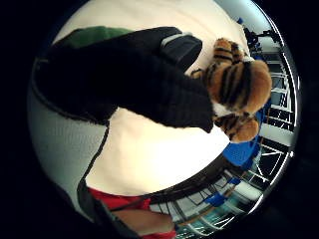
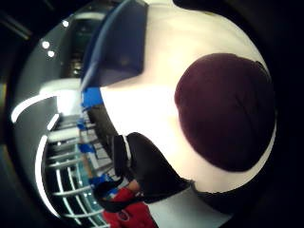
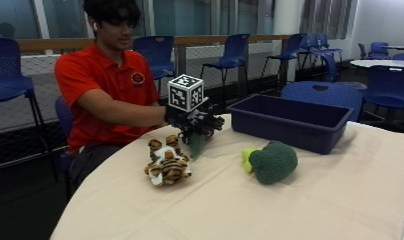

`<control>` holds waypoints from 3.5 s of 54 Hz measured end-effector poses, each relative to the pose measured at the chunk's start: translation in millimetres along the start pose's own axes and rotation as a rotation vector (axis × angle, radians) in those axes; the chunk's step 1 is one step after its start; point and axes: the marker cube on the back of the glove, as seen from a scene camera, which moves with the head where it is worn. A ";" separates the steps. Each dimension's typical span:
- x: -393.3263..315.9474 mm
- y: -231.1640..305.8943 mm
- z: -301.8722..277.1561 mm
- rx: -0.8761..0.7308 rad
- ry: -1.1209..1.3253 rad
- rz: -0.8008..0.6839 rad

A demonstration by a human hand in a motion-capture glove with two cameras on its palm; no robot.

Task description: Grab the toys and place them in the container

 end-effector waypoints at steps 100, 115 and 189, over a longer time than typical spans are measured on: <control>-165.9 -158.1 -103.1 0.049 -0.062 -0.363; 12.6 -92.2 -124.1 0.091 0.103 -0.232; 121.3 -45.0 -79.5 0.075 0.062 0.111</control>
